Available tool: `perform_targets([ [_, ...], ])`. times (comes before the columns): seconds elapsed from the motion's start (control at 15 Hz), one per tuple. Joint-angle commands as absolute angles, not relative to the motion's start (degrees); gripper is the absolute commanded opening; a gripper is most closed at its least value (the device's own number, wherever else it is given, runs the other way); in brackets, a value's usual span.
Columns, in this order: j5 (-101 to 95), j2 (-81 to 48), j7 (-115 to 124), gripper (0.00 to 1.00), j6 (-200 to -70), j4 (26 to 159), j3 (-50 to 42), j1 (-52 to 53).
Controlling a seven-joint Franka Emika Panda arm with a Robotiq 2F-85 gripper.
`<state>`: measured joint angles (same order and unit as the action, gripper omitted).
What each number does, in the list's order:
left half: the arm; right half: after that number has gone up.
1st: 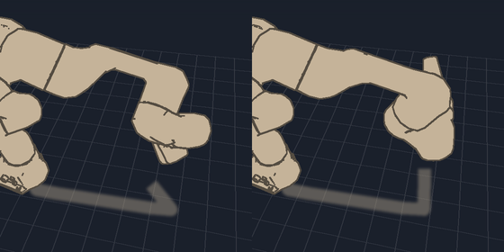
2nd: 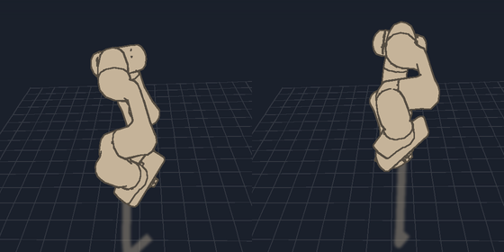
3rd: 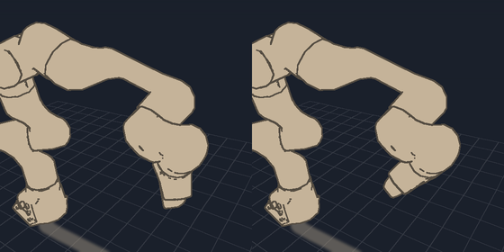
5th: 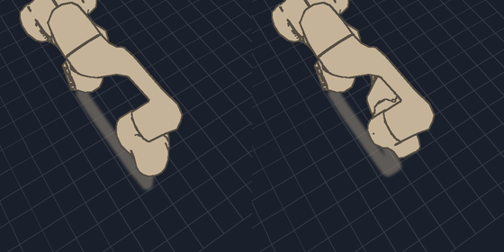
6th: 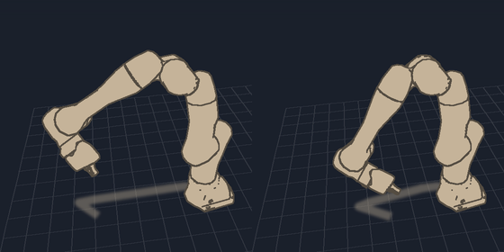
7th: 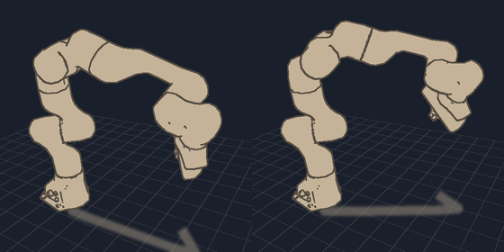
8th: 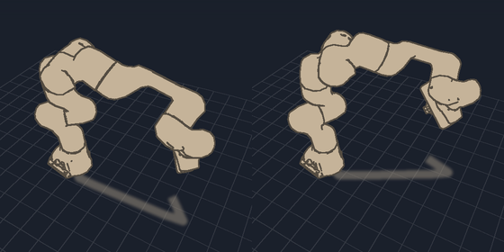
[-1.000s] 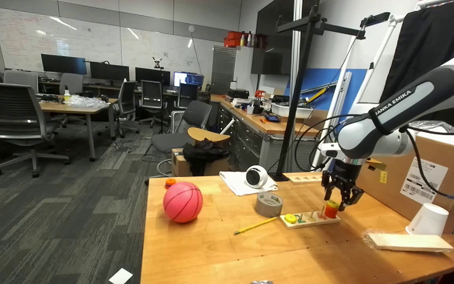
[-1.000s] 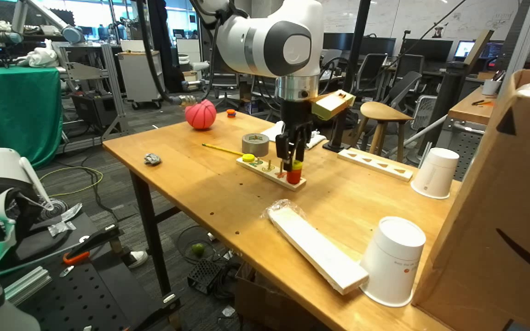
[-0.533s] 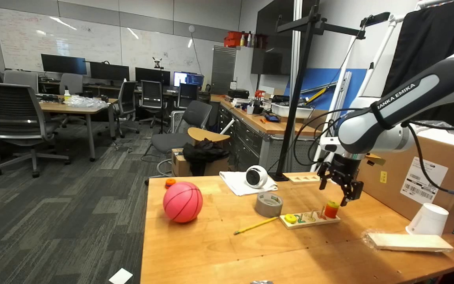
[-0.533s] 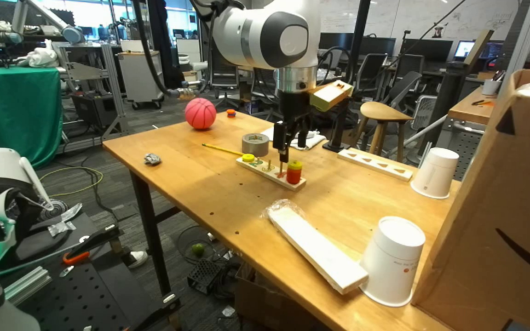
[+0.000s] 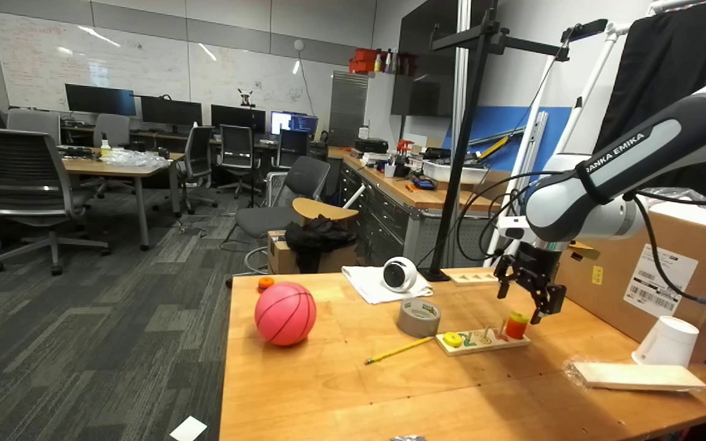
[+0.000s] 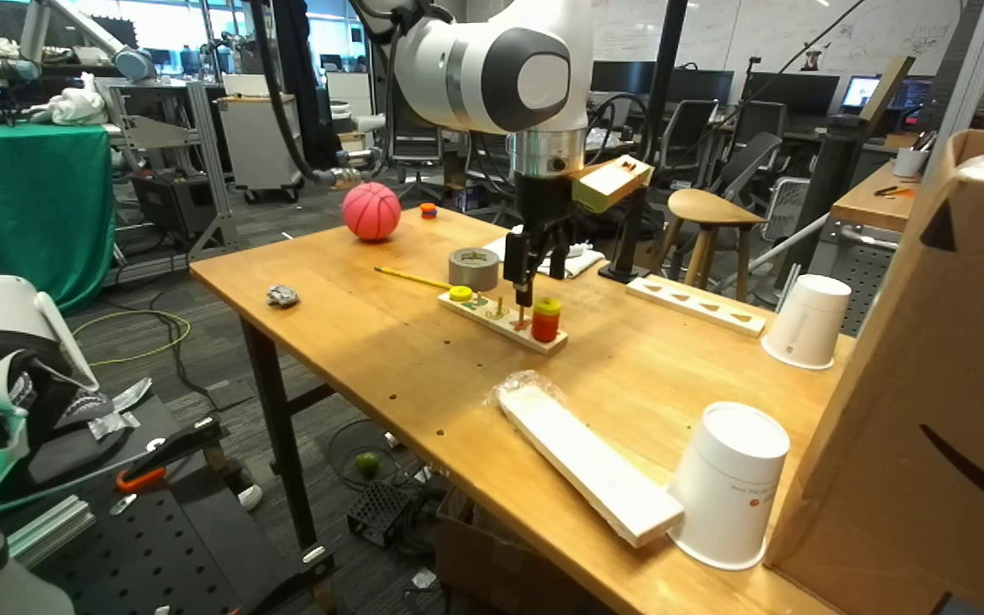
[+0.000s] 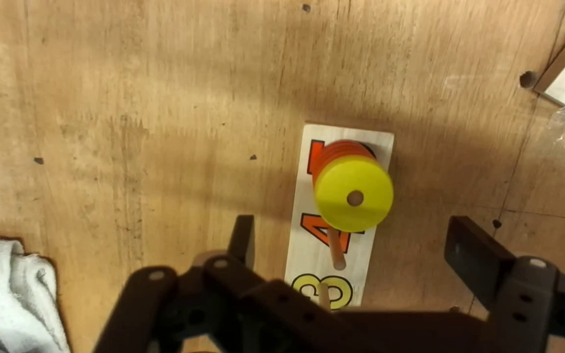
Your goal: Move the right and middle blocks blocks to the first right position, respectively
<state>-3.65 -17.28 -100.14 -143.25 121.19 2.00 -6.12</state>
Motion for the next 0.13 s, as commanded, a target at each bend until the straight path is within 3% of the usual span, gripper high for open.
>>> perform_targets([
  [0.0,-3.74,-17.26,-100.04,1.00,-143.08,121.10,2.14,-6.23],
  [0.07,-3.74,-17.26,-100.04,1.00,-143.08,121.10,2.14,-6.24],
])
